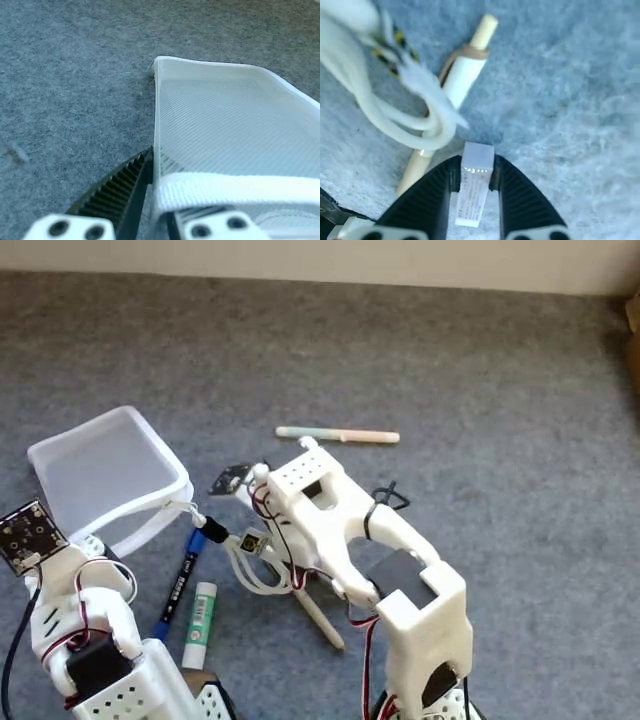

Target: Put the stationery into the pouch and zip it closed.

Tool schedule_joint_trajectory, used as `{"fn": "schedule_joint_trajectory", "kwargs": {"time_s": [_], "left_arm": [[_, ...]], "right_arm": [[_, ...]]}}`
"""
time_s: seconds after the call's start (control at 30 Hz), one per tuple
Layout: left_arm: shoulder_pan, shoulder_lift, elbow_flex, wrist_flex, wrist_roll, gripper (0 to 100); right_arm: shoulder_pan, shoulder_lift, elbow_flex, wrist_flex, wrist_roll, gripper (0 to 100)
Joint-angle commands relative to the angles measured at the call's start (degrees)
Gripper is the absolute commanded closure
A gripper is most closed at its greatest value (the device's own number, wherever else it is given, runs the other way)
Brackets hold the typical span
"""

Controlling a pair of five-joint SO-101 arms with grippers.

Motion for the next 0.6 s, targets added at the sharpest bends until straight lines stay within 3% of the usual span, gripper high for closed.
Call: {"fn": "schedule_joint_trajectory", "kwargs": {"time_s": [0.0, 0.23, 0.57], "left_arm": [[-0.66, -0.48, -3.30, -0.26, 0.18, 99], [-0.57, -0.48, -3.21, -0.26, 0.18, 99], [1.54, -0.40, -3.21, -0.18, 0.18, 99]], "right_arm": [[0.92, -8.22, -3.21, 1.01, 0.35, 98.2], [0.92, -21.49, 7.69, -7.69, 0.09, 99.5], [0.92, -46.55, 29.41, -28.97, -10.02, 99.5]]}}
